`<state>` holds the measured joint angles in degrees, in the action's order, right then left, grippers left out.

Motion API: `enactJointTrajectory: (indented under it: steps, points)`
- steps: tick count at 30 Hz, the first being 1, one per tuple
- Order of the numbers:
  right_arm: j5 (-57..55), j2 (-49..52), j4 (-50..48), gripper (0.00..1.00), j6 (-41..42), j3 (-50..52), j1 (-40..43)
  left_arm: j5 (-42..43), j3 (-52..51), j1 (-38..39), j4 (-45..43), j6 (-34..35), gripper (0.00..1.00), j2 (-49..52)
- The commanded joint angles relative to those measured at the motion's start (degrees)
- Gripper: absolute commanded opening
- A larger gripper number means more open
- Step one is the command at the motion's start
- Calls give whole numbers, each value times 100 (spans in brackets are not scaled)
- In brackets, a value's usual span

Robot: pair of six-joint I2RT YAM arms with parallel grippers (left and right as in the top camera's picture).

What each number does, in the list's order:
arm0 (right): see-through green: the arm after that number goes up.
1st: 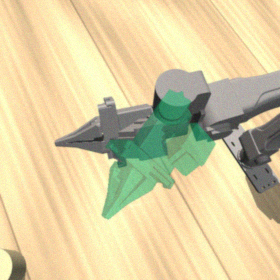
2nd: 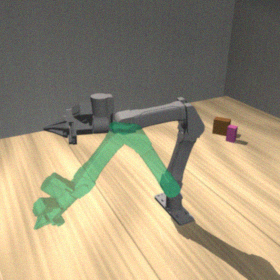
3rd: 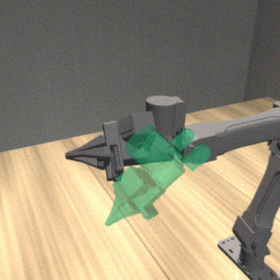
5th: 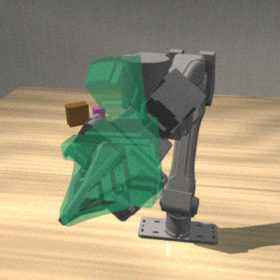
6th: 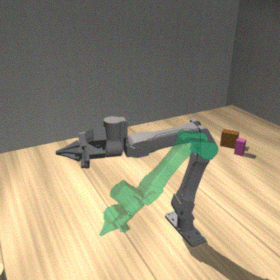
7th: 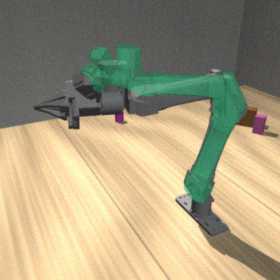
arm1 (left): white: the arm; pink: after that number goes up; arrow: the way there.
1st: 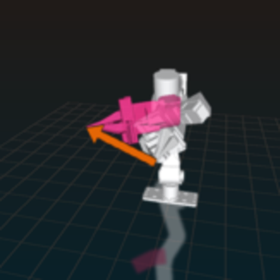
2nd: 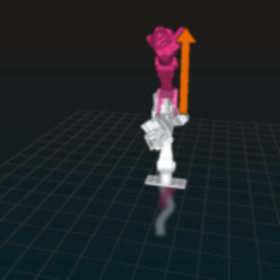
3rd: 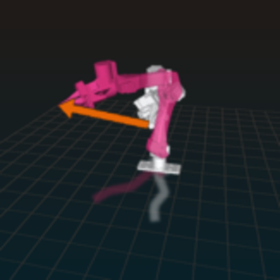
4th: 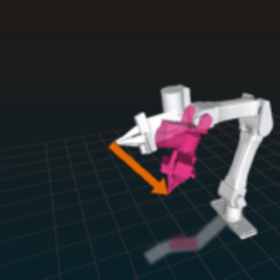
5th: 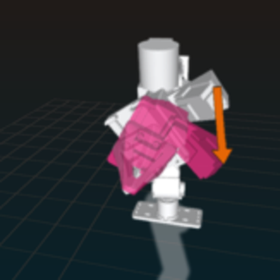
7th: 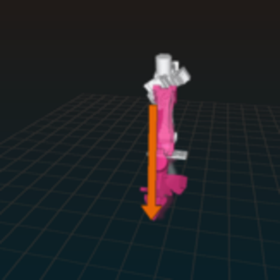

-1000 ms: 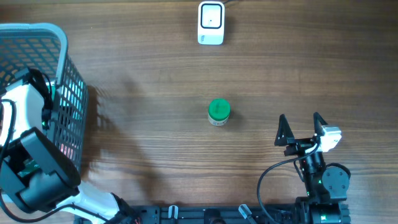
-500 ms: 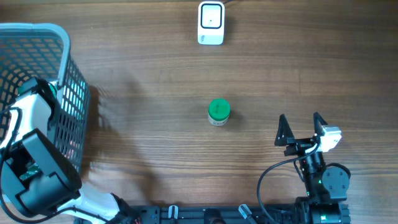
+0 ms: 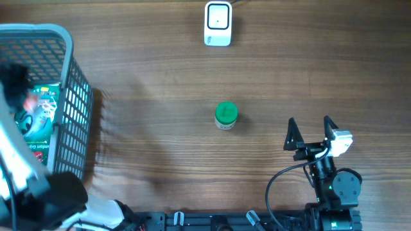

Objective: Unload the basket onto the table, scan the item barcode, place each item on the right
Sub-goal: 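Carry the Kleenex pack with the left gripper beside the jar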

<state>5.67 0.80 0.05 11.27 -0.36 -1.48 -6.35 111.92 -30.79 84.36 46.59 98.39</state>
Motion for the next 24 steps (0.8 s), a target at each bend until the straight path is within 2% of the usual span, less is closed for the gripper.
enactJointTrajectory:
  steps: [1, 4, 8, 9, 14, 16, 21, 24]
  points:
    - [-59, 2, -22, 100, -61, 7, -17, 1231, 1504, 225, 269, 7, 4, -734]
    - [-59, 2, -22, 100, -66, 7, -17, 1224, 1676, 684, 293, 4, 4, -1274]
    - [-59, 2, -22, 100, -66, 7, -17, 302, 1644, 2072, 1217, -4, 4, -1561]
    - [-61, 2, -22, 100, -63, 7, -17, 195, 1502, 2428, 1200, -297, 4, -1552]
    - [-59, 2, -22, 100, -66, 7, -17, 61, 210, 3956, 632, -433, 4, -1257]
    - [-59, 2, -22, 100, -63, 7, -17, 70, -295, 4205, 369, -396, 4, -1154]
    - [-59, 2, -22, 100, -63, 7, -17, 68, -2236, 4546, -367, 393, 4, -1019]
    - [-59, 2, -22, 100, -63, 7, -17, 92, -2988, 4548, -772, 402, 4, -1019]
